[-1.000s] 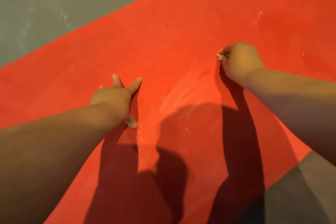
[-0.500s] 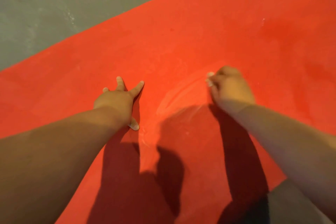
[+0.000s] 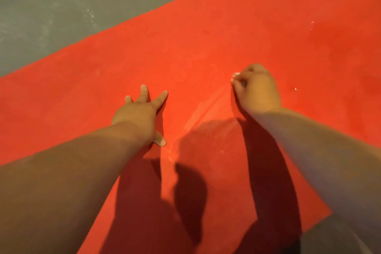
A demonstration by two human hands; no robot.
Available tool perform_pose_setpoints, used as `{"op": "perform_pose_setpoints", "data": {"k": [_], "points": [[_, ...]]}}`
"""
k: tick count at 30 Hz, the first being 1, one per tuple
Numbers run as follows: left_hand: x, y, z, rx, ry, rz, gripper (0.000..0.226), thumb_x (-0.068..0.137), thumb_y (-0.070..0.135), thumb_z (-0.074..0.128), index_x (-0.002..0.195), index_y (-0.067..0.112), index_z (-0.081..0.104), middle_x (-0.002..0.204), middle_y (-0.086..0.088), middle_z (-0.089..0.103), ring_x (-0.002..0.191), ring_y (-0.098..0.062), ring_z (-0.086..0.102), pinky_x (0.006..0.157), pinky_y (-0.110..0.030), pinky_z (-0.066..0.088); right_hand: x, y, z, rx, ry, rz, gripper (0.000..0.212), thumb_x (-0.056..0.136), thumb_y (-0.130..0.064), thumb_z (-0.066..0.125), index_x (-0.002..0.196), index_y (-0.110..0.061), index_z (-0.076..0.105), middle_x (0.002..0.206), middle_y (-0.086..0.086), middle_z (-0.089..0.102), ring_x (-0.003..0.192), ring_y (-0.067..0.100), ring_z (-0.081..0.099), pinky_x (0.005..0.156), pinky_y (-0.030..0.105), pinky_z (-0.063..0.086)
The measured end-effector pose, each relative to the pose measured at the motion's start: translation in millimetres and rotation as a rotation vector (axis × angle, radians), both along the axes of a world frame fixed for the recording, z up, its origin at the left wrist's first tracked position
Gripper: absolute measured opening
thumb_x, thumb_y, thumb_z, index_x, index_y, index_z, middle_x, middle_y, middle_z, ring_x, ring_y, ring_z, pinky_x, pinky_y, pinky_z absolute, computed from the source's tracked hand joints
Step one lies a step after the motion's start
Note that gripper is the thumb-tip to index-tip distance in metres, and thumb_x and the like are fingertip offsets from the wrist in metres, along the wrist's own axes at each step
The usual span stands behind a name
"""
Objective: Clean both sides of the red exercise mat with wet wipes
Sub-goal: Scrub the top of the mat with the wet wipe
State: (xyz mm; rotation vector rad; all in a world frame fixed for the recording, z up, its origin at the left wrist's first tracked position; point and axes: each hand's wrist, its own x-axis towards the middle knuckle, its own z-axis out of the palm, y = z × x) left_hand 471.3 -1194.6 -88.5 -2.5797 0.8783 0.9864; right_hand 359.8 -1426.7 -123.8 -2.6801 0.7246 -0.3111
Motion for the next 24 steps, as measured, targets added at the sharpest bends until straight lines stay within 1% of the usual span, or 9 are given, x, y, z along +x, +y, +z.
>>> {"op": "perform_pose_setpoints", "data": {"k": [2,5,7,10,12,13,19,22,24], "points": [[0.1,1.0,-0.3,-0.006,-0.012,-0.007,0.130,0.060,0.049,0.086,0.148,0.047,-0.011,0.159,-0.004,-0.018,0.144,-0.045,0.008,0.105,-0.050,0.036,9.0,-42.2,6.6,-0.013,0.126,-0.242,0.023,0.087,-0.017,0.058,0.092,0.000,0.072,0.097,0.025,0.067,0.094,0.038,0.062,0.078,0.036,0.041],[-0.2,3.0,-1.2,-0.014,-0.010,0.003,0.131,0.059,0.049,0.086,0.148,0.046,-0.010,0.160,-0.004,-0.018,0.144,-0.045,0.008,0.106,-0.050,0.035,24.0,-27.3,9.1,0.031,0.145,-0.264,0.025,0.086,-0.016,0.056,0.097,0.000,0.072,0.102,0.025,0.067,0.099,0.036,0.062,0.084,0.037,0.044],[0.8,3.7,-2.6,-0.026,-0.014,0.000,0.131,0.059,0.049,0.086,0.149,0.045,-0.010,0.160,-0.004,-0.018,0.144,-0.045,0.008,0.107,-0.050,0.034,25.8,19.3,0.9,0.077,0.075,-0.119,0.022,0.085,-0.016,0.058,0.095,-0.005,0.073,0.102,0.020,0.066,0.099,0.034,0.060,0.086,0.034,0.042],[0.0,5.4,-3.3,-0.031,-0.026,-0.012,0.131,0.058,0.052,0.085,0.149,0.043,-0.010,0.160,-0.003,-0.018,0.145,-0.043,0.008,0.108,-0.049,0.033,9.7,91.7,-7.5,0.126,0.059,0.370,0.016,0.078,-0.012,0.057,0.077,-0.004,0.071,0.084,0.015,0.063,0.084,0.035,0.060,0.079,0.034,0.046],[-1.1,7.2,-4.0,-0.041,-0.026,-0.013,0.131,0.059,0.053,0.084,0.150,0.042,-0.010,0.160,-0.003,-0.018,0.145,-0.042,0.007,0.108,-0.049,0.032,4.5,89.4,-7.6,0.093,0.032,0.622,0.012,0.076,-0.011,0.057,0.071,-0.004,0.066,0.077,0.014,0.059,0.077,0.034,0.059,0.076,0.036,0.042],[-1.2,7.8,-4.1,-0.046,-0.017,-0.007,0.130,0.060,0.052,0.084,0.150,0.041,-0.010,0.160,-0.002,-0.018,0.146,-0.041,0.006,0.109,-0.049,0.031,8.1,69.2,-9.4,0.056,0.038,0.620,0.011,0.078,-0.010,0.058,0.071,-0.003,0.064,0.078,0.015,0.059,0.078,0.035,0.059,0.076,0.035,0.038],[-0.7,5.3,-3.5,-0.035,-0.001,0.016,0.132,0.060,0.047,0.086,0.150,0.040,-0.009,0.160,-0.002,-0.019,0.145,-0.042,0.004,0.108,-0.050,0.032,20.8,-63.8,0.2,-0.060,0.136,-0.250,0.024,0.086,-0.009,0.052,0.095,0.004,0.071,0.101,0.029,0.064,0.098,0.042,0.058,0.086,0.041,0.040],[-0.2,2.0,-0.9,-0.009,0.005,0.016,0.133,0.059,0.047,0.086,0.150,0.039,-0.010,0.159,-0.001,-0.020,0.145,-0.044,0.005,0.107,-0.051,0.033,26.9,6.0,-6.2,0.066,0.104,-0.030,0.028,0.082,-0.013,0.048,0.087,0.001,0.071,0.096,0.025,0.065,0.094,0.039,0.059,0.086,0.039,0.040],[-0.8,1.8,-0.5,-0.010,0.014,0.007,0.132,0.061,0.050,0.084,0.150,0.039,-0.013,0.159,-0.004,-0.021,0.144,-0.046,0.003,0.109,-0.051,0.030,22.6,63.2,-6.9,0.124,0.097,0.353,0.033,0.079,-0.020,0.043,0.078,-0.003,0.071,0.086,0.018,0.067,0.085,0.035,0.062,0.083,0.037,0.043]]}}
